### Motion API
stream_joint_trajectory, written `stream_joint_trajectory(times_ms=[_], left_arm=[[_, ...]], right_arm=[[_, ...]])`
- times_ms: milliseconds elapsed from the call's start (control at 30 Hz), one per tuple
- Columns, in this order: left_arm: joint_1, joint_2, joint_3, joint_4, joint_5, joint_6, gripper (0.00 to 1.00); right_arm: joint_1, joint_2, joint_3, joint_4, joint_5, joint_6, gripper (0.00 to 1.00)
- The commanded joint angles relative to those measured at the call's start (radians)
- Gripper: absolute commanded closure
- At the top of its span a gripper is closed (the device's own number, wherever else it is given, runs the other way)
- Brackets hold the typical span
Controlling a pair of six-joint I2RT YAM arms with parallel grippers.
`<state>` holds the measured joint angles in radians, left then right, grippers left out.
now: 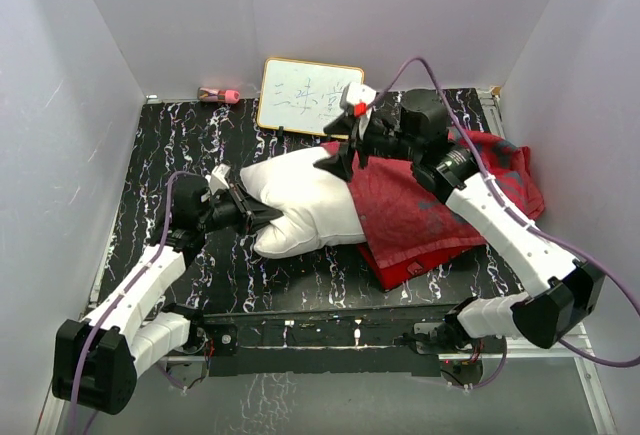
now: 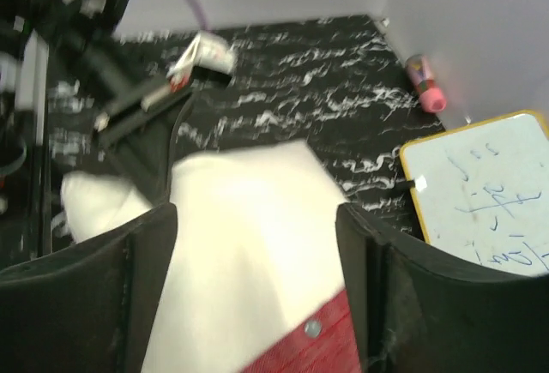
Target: Put the pillow into the pillowcase
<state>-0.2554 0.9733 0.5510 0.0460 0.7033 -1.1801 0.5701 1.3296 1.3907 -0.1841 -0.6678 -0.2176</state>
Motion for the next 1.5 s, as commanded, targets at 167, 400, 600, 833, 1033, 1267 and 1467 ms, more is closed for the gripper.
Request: stream_joint_trajectory(times_ms=[167, 400, 600, 833, 1033, 1267, 1467], left_arm=[[-0.003, -0.005, 0.123, -0.222, -0.123, 0.397, 0.82], [-0.008, -0.287, 0.246, -0.359, -0.326, 0.78, 0.18], [-0.06, -0.315, 0.317, -0.43, -0.28, 1.03, 0.03], [-0.086, -0.318, 0.358, -0.448, -0.249, 1.29, 0.03], [-0.259, -0.132, 0.434, -0.442, -0.365, 1.384, 0.03], [-0.903, 0.197, 0.569, -0.569, -0.985, 1.559, 0.03], [-0.957, 0.302, 0.453, -0.45, -1.242, 1.649, 0.03]], right_arm=[[-0.059, -0.281, -0.124, -0.509, 0.047, -0.323, 0.0], [-0.107, -0.361, -0.188, -0.587, 0.166, -0.303, 0.0], [-0.222, -0.349, -0.201, -0.573, 0.078, -0.242, 0.0], [-0.277, -0.306, -0.135, -0.713, 0.182, -0.397, 0.0], [-0.353, -0.282, -0.115, -0.74, 0.19, -0.375, 0.0], [-0.488, -0.24, -0.092, -0.726, 0.136, -0.299, 0.01], [-0.51, -0.223, -0.111, -0.747, 0.178, -0.341, 0.0]])
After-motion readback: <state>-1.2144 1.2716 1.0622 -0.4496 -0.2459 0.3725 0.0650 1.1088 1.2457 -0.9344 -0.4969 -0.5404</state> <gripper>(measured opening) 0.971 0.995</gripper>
